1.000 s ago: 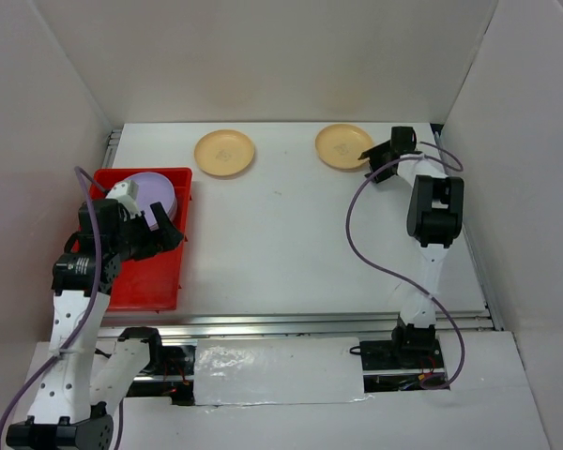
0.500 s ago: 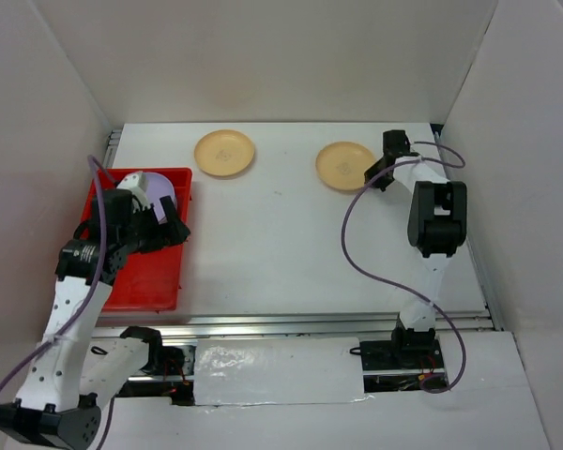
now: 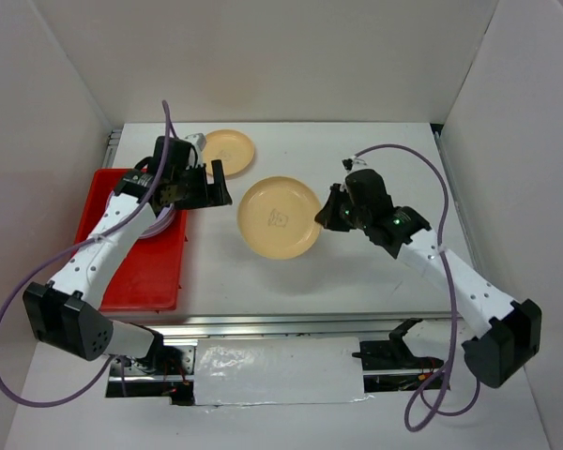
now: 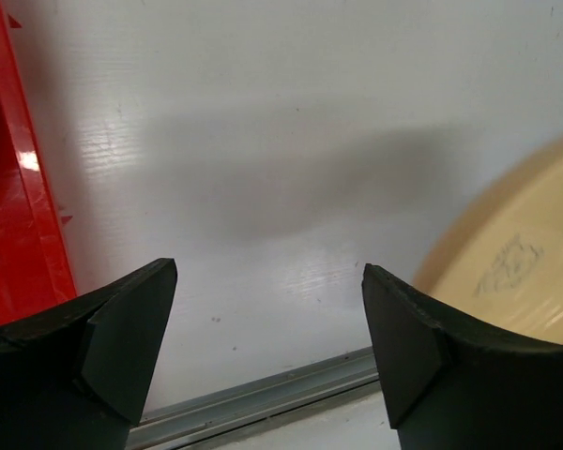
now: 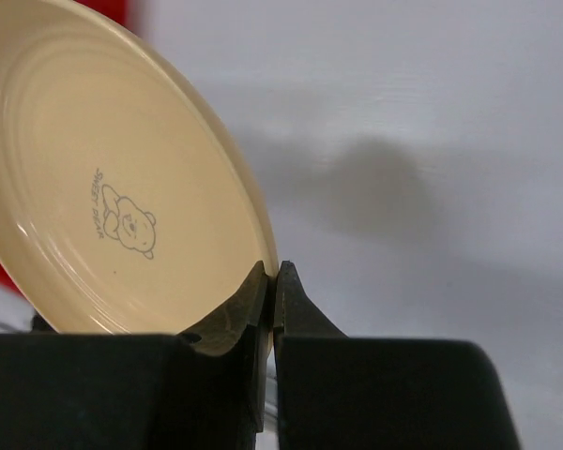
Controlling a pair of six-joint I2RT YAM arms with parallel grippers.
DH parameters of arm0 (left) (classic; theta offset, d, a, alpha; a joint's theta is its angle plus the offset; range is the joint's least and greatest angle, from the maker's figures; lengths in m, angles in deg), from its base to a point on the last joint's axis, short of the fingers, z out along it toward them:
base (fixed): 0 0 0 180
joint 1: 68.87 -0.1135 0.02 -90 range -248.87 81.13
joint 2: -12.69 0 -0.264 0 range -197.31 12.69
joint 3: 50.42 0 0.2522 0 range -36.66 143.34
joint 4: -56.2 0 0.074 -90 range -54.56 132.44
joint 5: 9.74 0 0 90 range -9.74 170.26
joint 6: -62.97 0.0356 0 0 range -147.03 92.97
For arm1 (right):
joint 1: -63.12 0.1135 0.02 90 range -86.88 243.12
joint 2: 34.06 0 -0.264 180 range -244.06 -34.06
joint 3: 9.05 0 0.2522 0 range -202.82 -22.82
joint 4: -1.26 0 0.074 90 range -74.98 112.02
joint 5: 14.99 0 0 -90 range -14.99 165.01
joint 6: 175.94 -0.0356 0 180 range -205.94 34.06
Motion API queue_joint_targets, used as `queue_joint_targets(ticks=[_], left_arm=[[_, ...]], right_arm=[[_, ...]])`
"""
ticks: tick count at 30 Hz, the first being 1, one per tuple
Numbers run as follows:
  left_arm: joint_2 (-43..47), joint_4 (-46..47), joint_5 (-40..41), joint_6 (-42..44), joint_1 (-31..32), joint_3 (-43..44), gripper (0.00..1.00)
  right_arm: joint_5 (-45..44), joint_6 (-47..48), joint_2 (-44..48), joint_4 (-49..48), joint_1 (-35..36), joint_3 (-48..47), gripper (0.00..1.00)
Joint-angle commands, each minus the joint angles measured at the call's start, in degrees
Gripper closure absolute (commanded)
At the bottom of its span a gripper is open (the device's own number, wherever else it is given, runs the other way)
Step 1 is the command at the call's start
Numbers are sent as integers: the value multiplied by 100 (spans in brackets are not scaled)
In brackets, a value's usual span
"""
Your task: Place the plates into the plastic bin on the countertop
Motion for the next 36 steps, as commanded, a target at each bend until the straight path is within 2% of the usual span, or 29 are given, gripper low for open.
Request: queue_joint_targets(ticks=[1, 5, 7, 9, 10, 13, 18, 22, 31, 32, 34, 35, 36], left_arm=[[139, 314, -196, -169, 179, 158, 9], [324, 455, -100, -389, 451, 61, 12], [394, 438, -56, -468, 513, 61, 11], [464, 342, 223, -573, 557, 131, 8], [474, 237, 338, -609, 549, 157, 2], [605, 156, 592, -714, 549, 193, 1], [571, 245, 497, -714, 803, 149, 3], [413, 192, 752, -688, 988, 26, 18], [245, -116, 1201, -618, 988, 34, 21], [271, -116, 1209, -600, 988, 52, 26], [280, -142, 1218, -583, 997, 87, 52], [289, -142, 1157, -556, 1006, 104, 87], [289, -134, 1139, -565, 1006, 105, 100]], right_arm=[[1289, -151, 445, -827, 162, 136, 100], [1299, -327, 507, -837, 425, 66, 100], [791, -380, 411, -600, 566, -57, 100], [-113, -511, 305, -232, 751, -137, 100], [-282, -521, 288, -186, 786, -128, 100], [-766, -609, 138, 33, 953, -119, 100], [-363, -565, -257, -378, 901, -286, 100], [59, -565, -407, -555, 883, -628, 100], [-20, -565, -91, -467, 840, -699, 100], [-2, -547, -91, -450, 822, -691, 100], [68, -565, -90, -502, 804, -638, 100], [164, -565, -82, -598, 804, -603, 100], [199, -565, -73, -625, 787, -568, 100]])
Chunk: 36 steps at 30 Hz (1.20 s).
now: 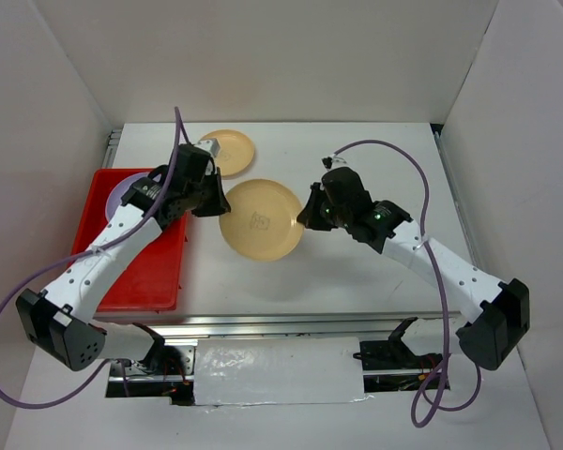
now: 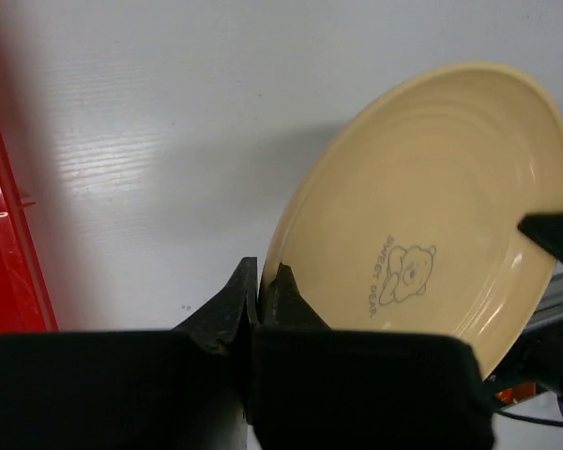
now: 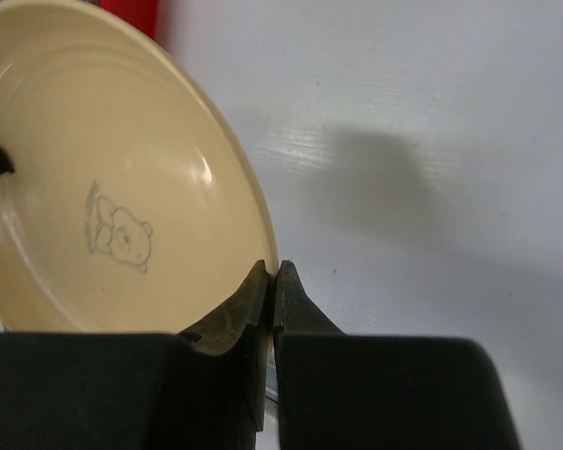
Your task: Place the plates into the plastic bin on the countertop
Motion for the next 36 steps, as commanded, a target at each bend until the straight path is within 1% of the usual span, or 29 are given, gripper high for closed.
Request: queue_joint_targets(ticks=[1, 2, 3, 4, 5, 7, 8, 10, 11, 13, 14, 16, 18, 20, 23, 25, 26, 27, 28, 29, 30, 31, 34, 36], left_arm=[[123, -27, 254, 6, 7, 124, 100], [141, -26, 298, -38, 24, 116, 100], [167, -35, 481, -65, -36, 116, 100], [202, -157, 605, -169, -115, 159, 100], [228, -210, 684, -196, -247, 168, 100], [386, -203, 571, -284, -1018, 64, 100], [457, -124, 449, -293, -1770, -24, 100], [597, 121, -130, -355, -2660, -304, 100], [615, 201, -359, -398, -3605, -385, 100], [546, 359, -902, -582, -4392, -656, 100], [510, 508, -1054, -670, -4962, -754, 100], [387, 789, -1308, -916, -5335, -1069, 100], [247, 1166, -1450, -1040, -5686, -1185, 100], [-8, 1440, -1713, -1190, -5863, -1229, 100], [-456, 1424, -1671, -1243, -5838, -826, 100], [-659, 1117, -1452, -1243, -5812, -510, 100], [-676, 1020, -1146, -1269, -5794, -448, 100], [-668, 924, -1048, -1295, -5811, -438, 96], [-676, 940, -960, -1313, -5820, -482, 76], [-685, 879, -863, -1330, -5812, -473, 50], [-720, 879, -792, -1217, -5794, -473, 20], [-738, 905, -818, -1164, -5742, -439, 1], [-642, 677, -905, -927, -5645, -289, 1], [-160, 633, -828, -690, -5487, -289, 1]], right_arm=[[281, -119, 202, -653, -46, -109, 97], [281, -128, 194, -680, -46, -100, 84], [263, -128, 176, -654, -46, -74, 61], [185, -189, 202, -619, -55, -38, 29], [-25, -207, 220, -532, -90, -12, 15], [-115, -216, 386, -504, -177, 251, 11], [-97, -224, 465, -565, -308, 530, 11], [-27, -242, 720, -697, -493, 822, 10], [25, -242, 799, -732, -564, 962, 10], [192, -225, 984, -803, -784, 1306, 10], [254, -216, 1028, -864, -828, 1394, 10], [429, -163, 1125, -952, -942, 1614, 10], [526, -145, 1160, -1031, -1021, 1807, 10], [685, -110, 1160, -1145, -1039, 1939, 10], [746, -84, 1099, -1164, -1057, 2009, 10], [773, -40, 1046, -1207, -1057, 2018, 10], [790, -49, 1063, -1216, -1057, 2036, 10], [808, -40, 1072, -1234, -1057, 2053, 10], [834, -49, 1090, -1286, -1057, 2080, 10], [861, -49, 1099, -1295, -1057, 2080, 10], [878, -49, 1116, -1304, -1048, 2080, 10], [896, -31, 1125, -1287, -1048, 2063, 10], [878, -14, 1177, -1234, -1004, 1984, 10], [852, -22, 1222, -1234, -995, 2001, 9]])
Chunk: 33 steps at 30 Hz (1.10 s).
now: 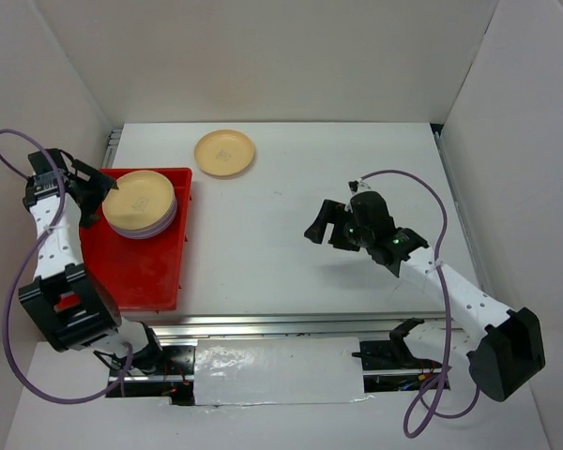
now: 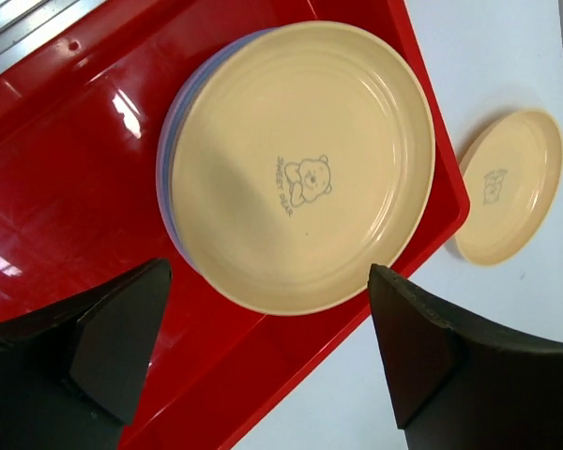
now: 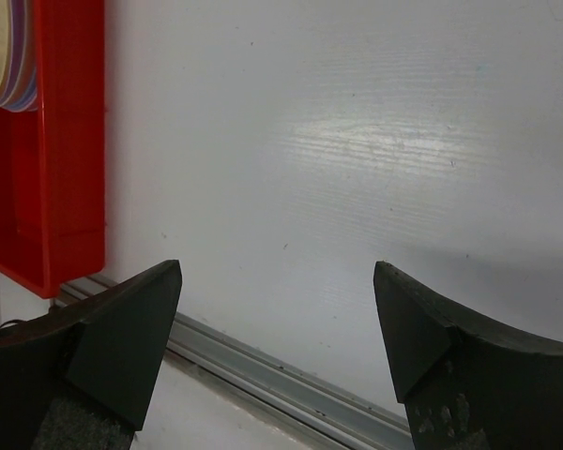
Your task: Place the plates into the plastic bin on the countertop
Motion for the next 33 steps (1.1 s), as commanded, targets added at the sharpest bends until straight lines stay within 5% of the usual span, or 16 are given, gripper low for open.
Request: queue_joint_targets(ticks=[1, 3, 7, 10, 13, 18, 24, 33], left_arm=[[731, -230, 189, 414, 477, 221, 1], [1363, -109, 391, 616, 978, 89, 1], [1630, 76, 892, 547, 3266, -26, 1], [797, 85, 1287, 547, 4649, 526, 1], [-442, 68, 1420, 775, 5329, 1448, 1], [-2543, 242, 1482, 1995, 5534, 3479, 1], [-3116, 2693, 1499, 2954, 5455, 2944, 1], [-4856, 2573, 1851, 4080, 5385, 4368, 1]], right_arm=[[11, 89, 223, -305, 30, -1, 9], [-7, 37, 346, -401, 47, 86, 9], [-7, -218, 836, -717, 74, 595, 9], [89, -429, 1206, -937, 91, 903, 9], [116, -456, 1453, -894, 83, 1053, 8], [397, -315, 1901, -789, 56, 1430, 8], [862, -421, 2831, -552, 3, 1923, 7], [1013, -614, 4273, 159, 188, 2232, 6]])
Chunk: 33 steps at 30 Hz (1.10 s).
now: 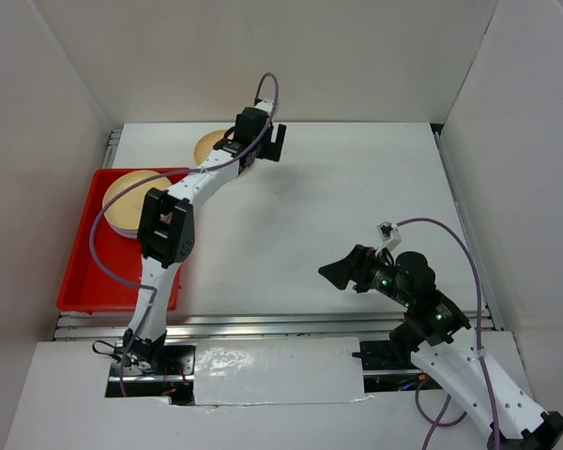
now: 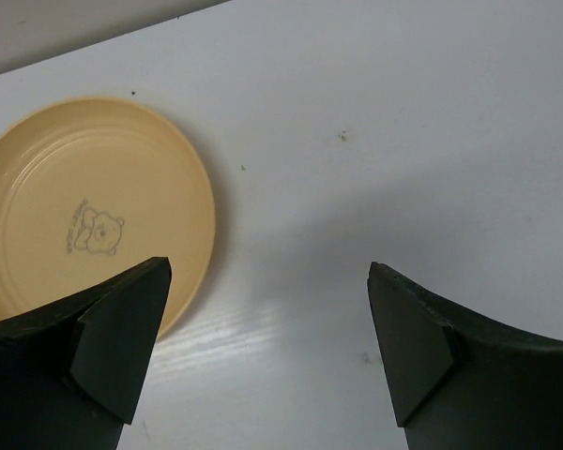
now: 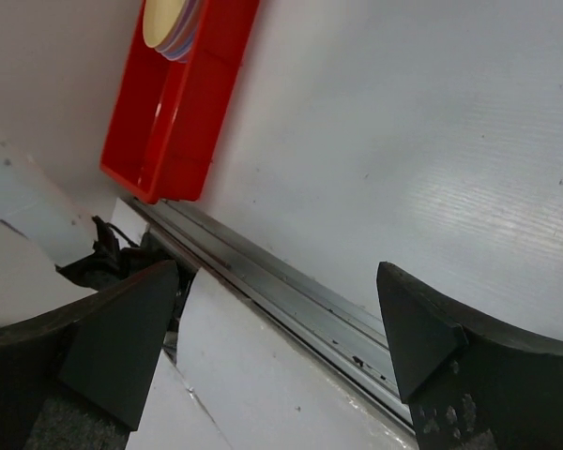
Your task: Place the plates into the plastic bin on the countertop
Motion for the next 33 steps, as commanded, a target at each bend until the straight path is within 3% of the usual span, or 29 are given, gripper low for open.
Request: queue_joint_targets(ticks=[1, 8, 16, 24, 27, 28, 30, 33], left_arm=[[-732, 214, 98, 596, -84, 512, 1], [-1157, 494, 722, 623, -321, 523, 1], [-1850, -216, 389, 509, -541, 1437, 1], [-1763, -49, -218, 131, -691, 884, 3], [-1763, -102, -359, 52, -708, 901, 11], [-1780, -181, -376, 34, -700, 936, 23], [-1772, -251, -438, -45, -682, 963, 31], [-1623, -173, -482, -89, -621, 717, 51]], right_arm=[[75, -55, 386, 362, 79, -55, 6], [-74, 235, 580, 1099, 140, -336, 4], [119, 192, 441, 680, 175, -134, 4], [14, 253, -114, 441, 272, -275, 0], [-66, 209, -123, 415, 333, -292, 0], [-83, 192, -106, 406, 360, -292, 0], [-154, 148, -88, 415, 386, -283, 0], [-198, 104, -53, 459, 448, -318, 0]])
